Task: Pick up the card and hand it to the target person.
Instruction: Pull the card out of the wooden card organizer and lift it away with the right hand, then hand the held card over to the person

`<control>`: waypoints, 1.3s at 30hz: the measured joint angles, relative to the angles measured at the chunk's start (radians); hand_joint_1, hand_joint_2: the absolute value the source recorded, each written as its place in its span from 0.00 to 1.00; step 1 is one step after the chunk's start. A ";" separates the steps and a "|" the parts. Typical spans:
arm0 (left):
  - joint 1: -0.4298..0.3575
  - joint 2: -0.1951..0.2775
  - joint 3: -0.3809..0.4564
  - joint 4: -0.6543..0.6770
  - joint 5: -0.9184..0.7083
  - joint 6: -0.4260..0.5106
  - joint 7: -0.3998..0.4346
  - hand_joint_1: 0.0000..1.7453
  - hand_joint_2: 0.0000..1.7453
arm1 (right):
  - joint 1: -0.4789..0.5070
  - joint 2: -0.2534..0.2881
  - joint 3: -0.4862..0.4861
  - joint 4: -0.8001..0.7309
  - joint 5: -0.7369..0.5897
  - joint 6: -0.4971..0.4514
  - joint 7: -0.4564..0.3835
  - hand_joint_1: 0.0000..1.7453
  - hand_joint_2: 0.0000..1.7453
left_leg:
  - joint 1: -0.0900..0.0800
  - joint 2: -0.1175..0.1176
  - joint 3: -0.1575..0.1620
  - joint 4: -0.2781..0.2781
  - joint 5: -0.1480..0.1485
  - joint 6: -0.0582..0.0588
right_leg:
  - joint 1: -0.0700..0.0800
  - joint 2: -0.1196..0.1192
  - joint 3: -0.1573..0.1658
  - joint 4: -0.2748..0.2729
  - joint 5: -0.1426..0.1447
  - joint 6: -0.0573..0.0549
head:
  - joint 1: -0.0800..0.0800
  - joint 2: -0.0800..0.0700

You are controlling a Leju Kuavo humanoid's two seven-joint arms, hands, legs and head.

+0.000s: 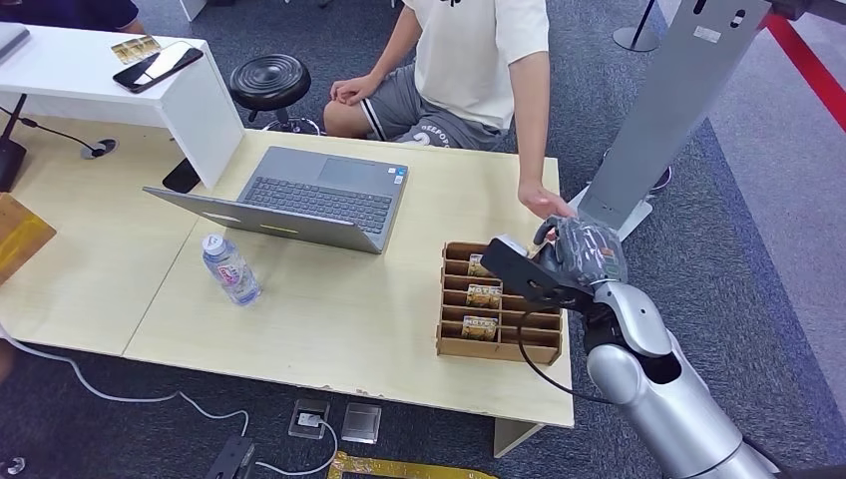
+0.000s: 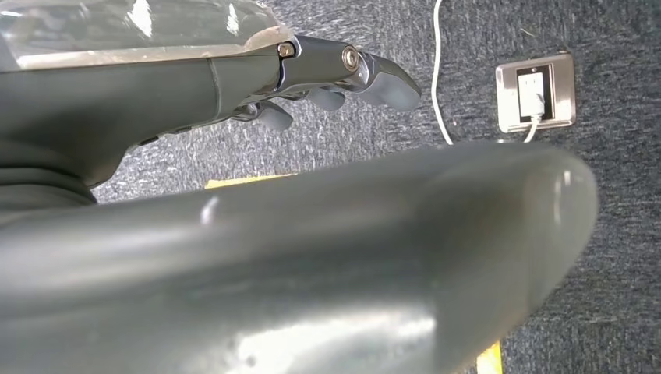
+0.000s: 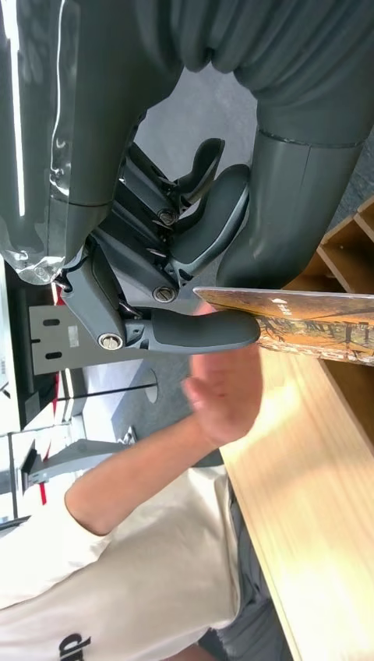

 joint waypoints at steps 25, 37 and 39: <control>0.001 0.000 0.001 0.000 -0.002 0.000 -0.010 0.00 0.00 | -0.016 0.027 -0.004 0.060 -0.092 -0.239 -0.177 0.75 1.00 | 0.000 0.000 0.000 0.000 0.000 0.000 | 0.000 0.000 0.000 0.000 0.000 0.000 | 0.000 0.000; 0.002 0.000 0.000 0.000 -0.003 0.000 -0.015 0.00 0.00 | -0.015 0.031 -0.004 0.077 -0.113 -0.244 -0.178 0.00 1.00 | 0.000 0.000 0.000 0.000 0.000 0.000 | 0.000 0.000 0.000 0.000 0.000 0.000 | 0.000 0.000; 0.002 0.000 0.001 0.000 -0.003 0.000 -0.015 0.00 0.00 | -0.013 0.031 -0.004 0.077 -0.128 -0.247 -0.181 0.00 1.00 | 0.000 0.000 0.000 0.000 0.000 0.000 | 0.000 0.000 0.000 0.000 0.000 0.000 | 0.000 0.000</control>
